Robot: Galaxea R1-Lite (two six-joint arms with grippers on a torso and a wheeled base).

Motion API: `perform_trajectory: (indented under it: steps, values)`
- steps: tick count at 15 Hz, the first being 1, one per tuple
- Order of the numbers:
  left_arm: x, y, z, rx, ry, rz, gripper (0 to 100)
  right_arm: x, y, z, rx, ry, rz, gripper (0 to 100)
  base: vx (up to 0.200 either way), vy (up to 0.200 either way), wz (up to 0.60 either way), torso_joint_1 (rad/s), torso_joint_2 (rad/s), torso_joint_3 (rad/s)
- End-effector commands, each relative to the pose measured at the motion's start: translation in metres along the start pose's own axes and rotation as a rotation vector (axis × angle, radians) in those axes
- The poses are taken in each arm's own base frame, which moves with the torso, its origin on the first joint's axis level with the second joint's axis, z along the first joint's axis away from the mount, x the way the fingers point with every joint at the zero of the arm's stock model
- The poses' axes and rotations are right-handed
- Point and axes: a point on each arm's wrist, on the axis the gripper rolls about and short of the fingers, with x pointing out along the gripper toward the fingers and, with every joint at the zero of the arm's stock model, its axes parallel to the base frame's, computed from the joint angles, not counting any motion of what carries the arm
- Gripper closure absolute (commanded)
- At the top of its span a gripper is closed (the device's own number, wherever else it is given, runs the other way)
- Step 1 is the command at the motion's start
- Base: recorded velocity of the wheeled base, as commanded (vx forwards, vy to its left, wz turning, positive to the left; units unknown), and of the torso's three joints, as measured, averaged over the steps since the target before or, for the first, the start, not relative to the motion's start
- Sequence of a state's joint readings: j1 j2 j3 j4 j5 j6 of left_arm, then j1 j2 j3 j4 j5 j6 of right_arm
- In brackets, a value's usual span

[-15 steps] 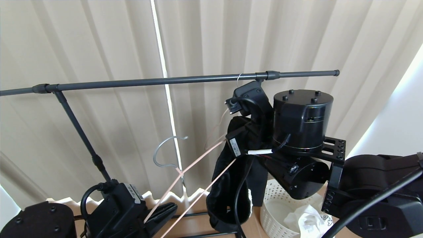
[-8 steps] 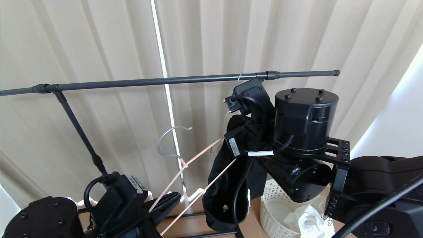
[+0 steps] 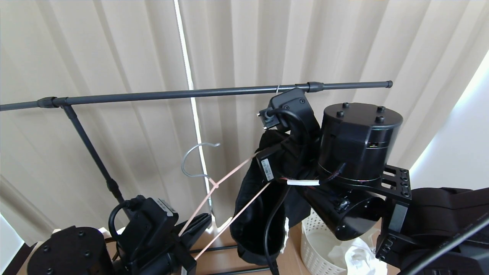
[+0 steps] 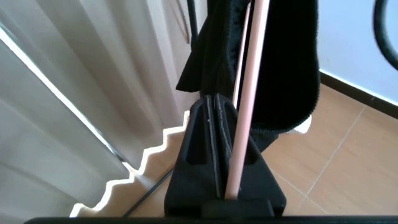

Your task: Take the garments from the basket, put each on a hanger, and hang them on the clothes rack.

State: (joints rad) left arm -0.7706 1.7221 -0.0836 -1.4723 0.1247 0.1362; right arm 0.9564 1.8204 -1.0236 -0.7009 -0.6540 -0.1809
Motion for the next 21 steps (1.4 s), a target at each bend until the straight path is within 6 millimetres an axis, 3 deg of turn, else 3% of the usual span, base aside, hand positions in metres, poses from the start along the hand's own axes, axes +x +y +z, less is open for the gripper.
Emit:
perform_trajectory:
  steps: [1, 7, 12, 21]
  values:
    - [0.004, -0.001, -0.004, 0.003, 0.02, 0.002, 100, -0.001, 0.004, -0.001, -0.002, -0.001, 0.014, 100, 0.0, 0.0, 0.0, 0.0, 0.0, 0.0]
    - [0.011, -0.002, -0.007, -0.001, -0.006, 0.04, 100, -0.015, 0.011, 0.004, 0.008, -0.028, 0.051, 100, 0.0, 0.0, 0.0, 0.0, 0.0, 0.0]
    - [0.02, -0.005, -0.02, 0.012, 0.063, 0.064, 100, -0.025, 0.019, 0.006, 0.008, -0.038, 0.089, 100, 0.0, 0.0, 0.0, 0.0, 0.0, 0.0]
    - [0.02, -0.003, -0.007, -0.001, -0.003, 0.091, 100, -0.026, 0.025, 0.005, 0.01, -0.048, 0.101, 100, 0.0, 0.0, 0.0, 0.0, 0.0, 0.0]
